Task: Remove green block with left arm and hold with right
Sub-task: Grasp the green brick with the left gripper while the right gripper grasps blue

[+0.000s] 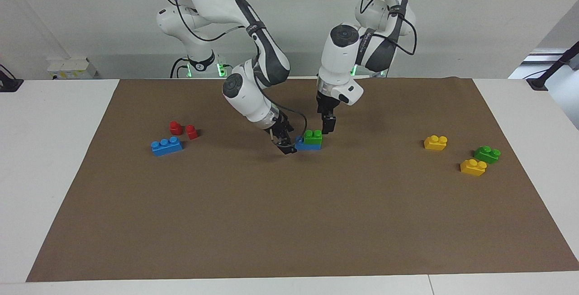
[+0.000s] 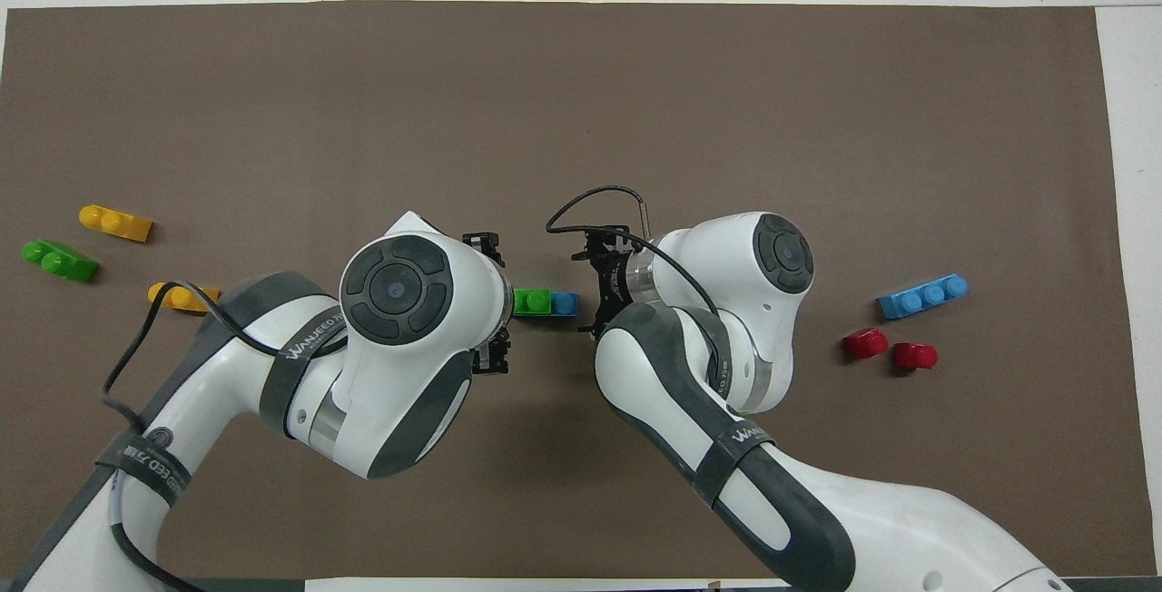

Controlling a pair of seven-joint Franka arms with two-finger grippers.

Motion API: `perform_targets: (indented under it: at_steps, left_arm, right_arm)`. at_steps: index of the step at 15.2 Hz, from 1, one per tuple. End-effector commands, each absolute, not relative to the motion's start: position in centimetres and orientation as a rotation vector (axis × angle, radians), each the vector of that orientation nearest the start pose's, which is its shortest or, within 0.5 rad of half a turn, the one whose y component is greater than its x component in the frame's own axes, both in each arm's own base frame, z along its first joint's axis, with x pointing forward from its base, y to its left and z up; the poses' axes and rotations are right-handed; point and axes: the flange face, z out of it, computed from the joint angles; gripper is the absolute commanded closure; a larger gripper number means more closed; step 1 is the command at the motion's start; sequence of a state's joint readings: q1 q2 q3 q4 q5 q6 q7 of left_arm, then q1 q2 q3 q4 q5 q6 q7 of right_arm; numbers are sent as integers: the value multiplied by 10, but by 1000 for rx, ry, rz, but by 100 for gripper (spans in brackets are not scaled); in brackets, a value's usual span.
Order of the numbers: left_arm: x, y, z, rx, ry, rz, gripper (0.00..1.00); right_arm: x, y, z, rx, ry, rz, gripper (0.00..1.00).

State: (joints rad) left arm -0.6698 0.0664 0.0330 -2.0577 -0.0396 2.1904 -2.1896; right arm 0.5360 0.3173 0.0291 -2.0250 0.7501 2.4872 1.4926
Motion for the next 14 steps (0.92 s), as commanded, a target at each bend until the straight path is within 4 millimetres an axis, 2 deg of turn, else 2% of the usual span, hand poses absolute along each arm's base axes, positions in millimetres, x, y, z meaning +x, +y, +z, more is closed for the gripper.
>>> perform_targets:
  at_steps: [1, 4, 8, 10, 12, 14]
  left_arm:
    - [448, -342, 396, 2103, 2213, -37, 0]
    - [451, -342, 392, 2056, 2229, -29, 0]
    - [455, -345, 376, 2058, 2232, -22, 0]
    - [457, -344, 371, 2060, 2237, -20, 0]
    - [456, -345, 367, 2069, 2238, -17, 0]
    - [457, -346, 361, 2077, 2243, -12, 0]
  right_arm:
    - [512, 328, 297, -1957, 1882, 504, 0]
    - [509, 334, 291, -1955, 1882, 489, 0]
    - [506, 341, 290, -1939, 1880, 475, 0]
    - [505, 339, 287, -1934, 1886, 463, 8]
    - [503, 338, 284, -1923, 1894, 453, 27]
    - [503, 338, 284, -1931, 1884, 452, 59]
